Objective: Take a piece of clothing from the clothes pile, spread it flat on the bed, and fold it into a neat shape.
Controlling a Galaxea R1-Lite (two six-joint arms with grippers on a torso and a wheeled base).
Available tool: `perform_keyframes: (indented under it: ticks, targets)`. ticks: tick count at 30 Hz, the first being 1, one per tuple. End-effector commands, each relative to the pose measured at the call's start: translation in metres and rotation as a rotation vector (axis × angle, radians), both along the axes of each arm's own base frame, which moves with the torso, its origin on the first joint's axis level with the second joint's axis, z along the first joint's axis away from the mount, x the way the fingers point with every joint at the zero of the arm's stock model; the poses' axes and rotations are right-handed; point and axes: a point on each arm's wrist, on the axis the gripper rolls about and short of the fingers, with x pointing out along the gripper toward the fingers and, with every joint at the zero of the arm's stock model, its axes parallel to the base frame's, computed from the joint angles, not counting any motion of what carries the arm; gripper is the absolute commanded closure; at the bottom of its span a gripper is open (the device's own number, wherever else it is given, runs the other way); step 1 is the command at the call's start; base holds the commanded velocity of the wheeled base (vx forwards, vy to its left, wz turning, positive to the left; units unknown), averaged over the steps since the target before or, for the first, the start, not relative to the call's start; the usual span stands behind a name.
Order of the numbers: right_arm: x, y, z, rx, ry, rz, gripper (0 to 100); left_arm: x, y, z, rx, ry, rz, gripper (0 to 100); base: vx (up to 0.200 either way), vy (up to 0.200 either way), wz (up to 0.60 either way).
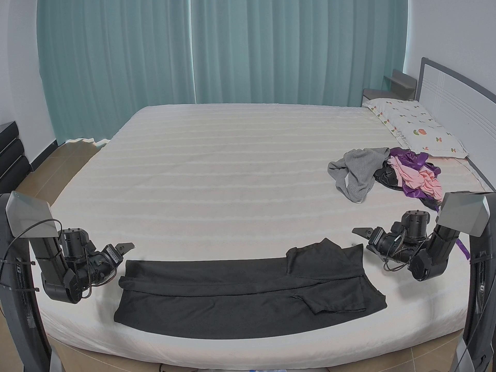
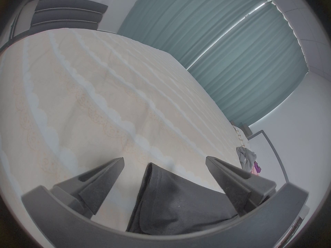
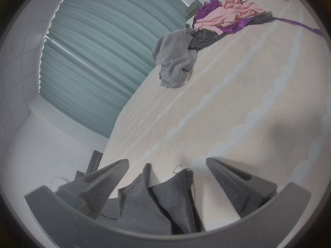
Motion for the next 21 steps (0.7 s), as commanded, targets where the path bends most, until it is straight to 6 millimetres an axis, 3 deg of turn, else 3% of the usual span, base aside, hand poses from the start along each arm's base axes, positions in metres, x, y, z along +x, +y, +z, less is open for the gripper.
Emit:
perform_keyframes:
  ticks: [1,4,6,7,9,15,21]
  targets:
    - [-0.007,-0.003,0.019,0.031,-0.040,-0.018,0,-0.002,0.001,0.008,-0.019,-0.014,0.018,0,0.000,0.000,0.00]
    - [-0.013,-0.004,0.022,0.046,-0.050,-0.022,0,-0.008,-0.002,0.035,-0.028,-0.072,0.023,0,0.000,0.000,0.00]
    - [-0.013,-0.004,0.022,0.046,-0.050,-0.022,0,-0.008,-0.002,0.035,-0.028,-0.072,0.023,0,0.000,0.000,0.00]
    - [-0.014,-0.004,0.019,0.046,-0.043,-0.023,0,-0.010,-0.012,0.053,-0.062,-0.105,0.019,0,0.000,0.000,0.00]
    - [-0.014,-0.003,0.018,0.046,-0.038,-0.020,0,-0.011,-0.023,0.058,-0.090,-0.108,0.027,0,0.000,0.000,0.00]
    - [-0.019,-0.001,0.016,0.046,-0.018,-0.016,0,-0.014,-0.049,0.052,-0.069,-0.074,0.030,0,0.000,0.000,0.00]
    - [-0.023,0.000,0.013,0.045,-0.001,-0.013,0,-0.022,-0.061,0.045,-0.070,-0.031,-0.010,0,0.000,0.000,0.00]
